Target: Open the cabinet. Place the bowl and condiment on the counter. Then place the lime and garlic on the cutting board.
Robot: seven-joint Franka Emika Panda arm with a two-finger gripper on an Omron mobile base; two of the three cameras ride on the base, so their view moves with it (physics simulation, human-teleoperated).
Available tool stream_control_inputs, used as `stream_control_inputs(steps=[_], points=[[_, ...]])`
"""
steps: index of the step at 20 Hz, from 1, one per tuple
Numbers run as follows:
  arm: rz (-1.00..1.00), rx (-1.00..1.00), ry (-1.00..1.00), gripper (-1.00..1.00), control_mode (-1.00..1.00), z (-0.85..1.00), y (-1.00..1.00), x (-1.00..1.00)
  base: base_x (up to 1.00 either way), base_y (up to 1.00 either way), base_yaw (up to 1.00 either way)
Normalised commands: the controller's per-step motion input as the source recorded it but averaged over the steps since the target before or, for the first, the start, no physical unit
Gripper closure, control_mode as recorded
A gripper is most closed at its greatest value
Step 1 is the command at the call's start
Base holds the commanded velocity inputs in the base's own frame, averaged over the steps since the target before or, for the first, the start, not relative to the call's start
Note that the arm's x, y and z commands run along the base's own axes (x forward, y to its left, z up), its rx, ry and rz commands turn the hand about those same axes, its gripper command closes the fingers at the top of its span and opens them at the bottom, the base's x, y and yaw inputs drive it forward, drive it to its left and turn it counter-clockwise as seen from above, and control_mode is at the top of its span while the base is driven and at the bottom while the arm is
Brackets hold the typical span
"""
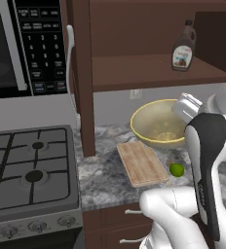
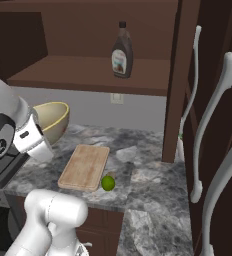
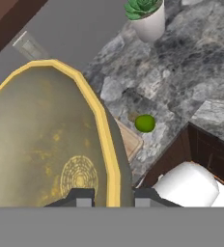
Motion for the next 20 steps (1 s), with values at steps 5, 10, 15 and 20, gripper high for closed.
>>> stream_control_inputs(steps=[5, 10, 15, 20], points=[[0.02, -0.05, 0.08, 1.00, -1.00, -0.38, -0.07, -0.01, 0.00, 0.00, 0.00], [0.02, -0.02, 0.01, 1.00, -1.00, -0.35, -0.02, 0.05, 0.00, 0.00, 0.00], [0.02, -0.04, -0.01, 1.00, -1.00, -0.32, 0.02, 0.20, 0.00, 0.00, 0.00], [0.02, -0.03, -0.03, 1.00, -1.00, -0.32, 0.02, 0.24, 0.00, 0.00, 0.00]])
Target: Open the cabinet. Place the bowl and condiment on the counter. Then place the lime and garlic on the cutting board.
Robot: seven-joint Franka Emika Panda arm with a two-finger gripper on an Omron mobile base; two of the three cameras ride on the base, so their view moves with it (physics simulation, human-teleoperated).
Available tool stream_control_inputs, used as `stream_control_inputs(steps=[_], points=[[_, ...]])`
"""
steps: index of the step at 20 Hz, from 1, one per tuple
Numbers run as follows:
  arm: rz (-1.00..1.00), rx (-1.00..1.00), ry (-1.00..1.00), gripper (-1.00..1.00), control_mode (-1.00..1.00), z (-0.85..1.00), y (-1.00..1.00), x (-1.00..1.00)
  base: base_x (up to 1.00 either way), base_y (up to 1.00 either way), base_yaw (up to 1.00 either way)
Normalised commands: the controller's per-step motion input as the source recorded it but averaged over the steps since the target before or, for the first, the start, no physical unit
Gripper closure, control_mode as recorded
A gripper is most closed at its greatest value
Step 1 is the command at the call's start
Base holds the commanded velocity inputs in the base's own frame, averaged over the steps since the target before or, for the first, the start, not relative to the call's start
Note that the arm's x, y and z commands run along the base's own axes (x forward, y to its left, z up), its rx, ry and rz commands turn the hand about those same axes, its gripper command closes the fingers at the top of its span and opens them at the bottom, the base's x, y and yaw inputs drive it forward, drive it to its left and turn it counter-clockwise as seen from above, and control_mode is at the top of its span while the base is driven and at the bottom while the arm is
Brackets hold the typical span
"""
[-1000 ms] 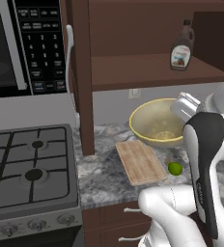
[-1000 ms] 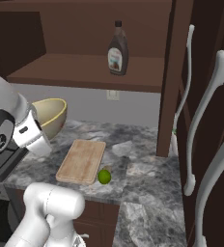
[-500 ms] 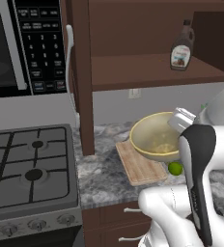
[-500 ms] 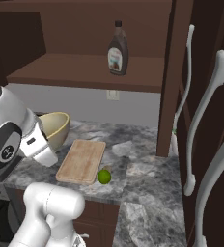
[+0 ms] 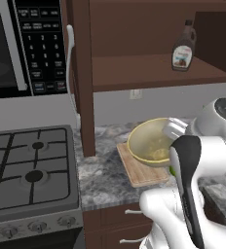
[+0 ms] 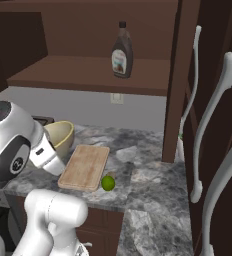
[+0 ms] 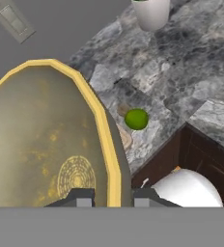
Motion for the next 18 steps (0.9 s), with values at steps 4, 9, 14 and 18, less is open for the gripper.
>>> stream_control_inputs(steps=[4, 9, 14, 18], points=[[0.02, -0.02, -0.05, 1.00, -1.00, -0.23, 0.00, 0.30, 0.00, 0.00, 0.00], [0.02, -0.01, -0.03, 1.00, -1.00, -0.20, 0.00, 0.36, 0.00, 0.00, 0.00], [0.02, -0.01, -0.01, 1.00, -1.00, -0.21, 0.01, 0.36, 0.00, 0.00, 0.00], [0.02, -0.02, -0.03, 1.00, -1.00, -0.22, 0.04, 0.34, 0.00, 0.00, 0.00]])
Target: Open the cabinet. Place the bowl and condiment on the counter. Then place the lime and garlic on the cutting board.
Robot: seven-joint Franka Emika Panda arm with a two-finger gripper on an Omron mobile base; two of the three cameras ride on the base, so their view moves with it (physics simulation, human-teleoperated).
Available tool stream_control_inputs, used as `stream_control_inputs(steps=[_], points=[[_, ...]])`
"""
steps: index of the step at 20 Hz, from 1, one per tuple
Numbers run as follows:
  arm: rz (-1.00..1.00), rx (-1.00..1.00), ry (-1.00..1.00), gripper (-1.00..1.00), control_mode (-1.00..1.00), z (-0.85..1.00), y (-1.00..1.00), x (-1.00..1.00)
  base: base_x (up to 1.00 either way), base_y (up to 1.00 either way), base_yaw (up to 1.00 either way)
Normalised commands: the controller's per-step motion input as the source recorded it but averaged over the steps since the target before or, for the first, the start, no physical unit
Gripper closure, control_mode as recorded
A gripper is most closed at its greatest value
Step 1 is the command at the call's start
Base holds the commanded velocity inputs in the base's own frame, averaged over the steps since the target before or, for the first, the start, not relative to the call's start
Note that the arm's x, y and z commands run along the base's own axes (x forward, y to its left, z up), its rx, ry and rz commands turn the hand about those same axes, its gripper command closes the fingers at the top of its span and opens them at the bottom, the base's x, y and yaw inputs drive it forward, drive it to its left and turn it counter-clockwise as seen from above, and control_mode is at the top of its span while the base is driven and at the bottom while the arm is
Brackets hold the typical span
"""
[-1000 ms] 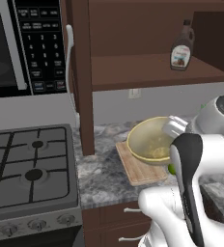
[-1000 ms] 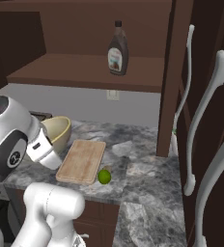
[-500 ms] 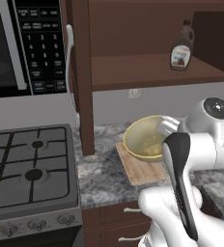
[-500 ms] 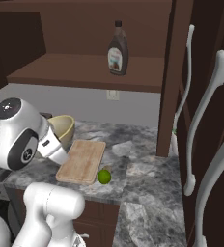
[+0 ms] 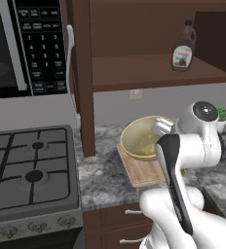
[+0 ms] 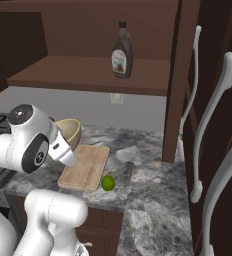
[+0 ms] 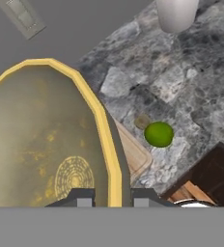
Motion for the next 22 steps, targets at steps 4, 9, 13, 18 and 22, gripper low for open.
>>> stream_control_inputs(steps=[4, 9, 13, 18, 22], points=[[0.01, -0.02, -0.01, 1.00, -1.00, -0.17, 0.08, 0.36, 0.00, 0.00, 0.00], [0.01, -0.01, 0.00, 1.00, -1.00, -0.07, 0.11, 0.31, 0.00, 0.00, 0.00], [0.01, 0.02, 0.00, 1.00, -1.00, -0.06, 0.14, 0.26, 0.00, 0.00, 0.00], [0.01, 0.02, 0.00, 1.00, -1.00, -0.12, 0.26, 0.28, 0.00, 0.00, 0.00], [0.00, 0.07, 0.00, 1.00, -1.00, -0.11, 0.30, 0.32, 0.00, 0.00, 0.00]])
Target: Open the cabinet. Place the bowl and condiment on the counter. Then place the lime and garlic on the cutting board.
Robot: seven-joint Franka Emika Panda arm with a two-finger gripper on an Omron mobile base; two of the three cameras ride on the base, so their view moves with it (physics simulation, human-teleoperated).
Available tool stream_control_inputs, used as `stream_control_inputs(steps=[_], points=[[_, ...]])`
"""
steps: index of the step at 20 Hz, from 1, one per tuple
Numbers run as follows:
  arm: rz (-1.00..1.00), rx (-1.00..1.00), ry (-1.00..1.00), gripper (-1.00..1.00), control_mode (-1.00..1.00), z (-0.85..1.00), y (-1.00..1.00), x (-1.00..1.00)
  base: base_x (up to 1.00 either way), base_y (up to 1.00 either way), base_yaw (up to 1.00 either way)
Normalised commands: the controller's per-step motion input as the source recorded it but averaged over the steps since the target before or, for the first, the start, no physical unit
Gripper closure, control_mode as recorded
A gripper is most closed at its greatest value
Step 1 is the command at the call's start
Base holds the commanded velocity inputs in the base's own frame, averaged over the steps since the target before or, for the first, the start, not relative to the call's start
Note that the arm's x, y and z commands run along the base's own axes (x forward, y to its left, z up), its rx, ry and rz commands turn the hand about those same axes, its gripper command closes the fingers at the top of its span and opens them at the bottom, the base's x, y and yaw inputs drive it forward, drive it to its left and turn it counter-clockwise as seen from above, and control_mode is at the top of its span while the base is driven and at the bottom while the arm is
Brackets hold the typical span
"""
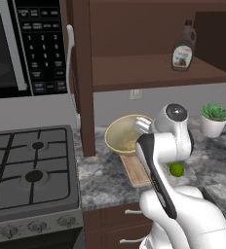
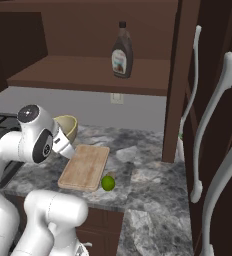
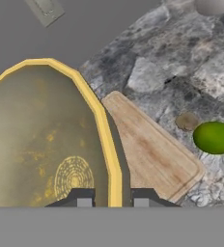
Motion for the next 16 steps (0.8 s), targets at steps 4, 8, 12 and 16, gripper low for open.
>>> stream_control_inputs(steps=[4, 8, 12, 16], points=[[0.00, 0.08, 0.00, 1.00, -1.00, -0.08, 0.28, 0.34, 0.00, 0.00, 0.00], [0.00, 0.09, -0.01, 1.00, -1.00, -0.06, 0.17, 0.34, 0.00, 0.00, 0.00], [0.00, 0.08, 0.00, 1.00, -1.00, -0.13, 0.21, 0.36, 0.00, 0.00, 0.00], [0.00, 0.04, 0.00, 1.00, -1.00, -0.22, 0.26, 0.33, 0.00, 0.00, 0.00]])
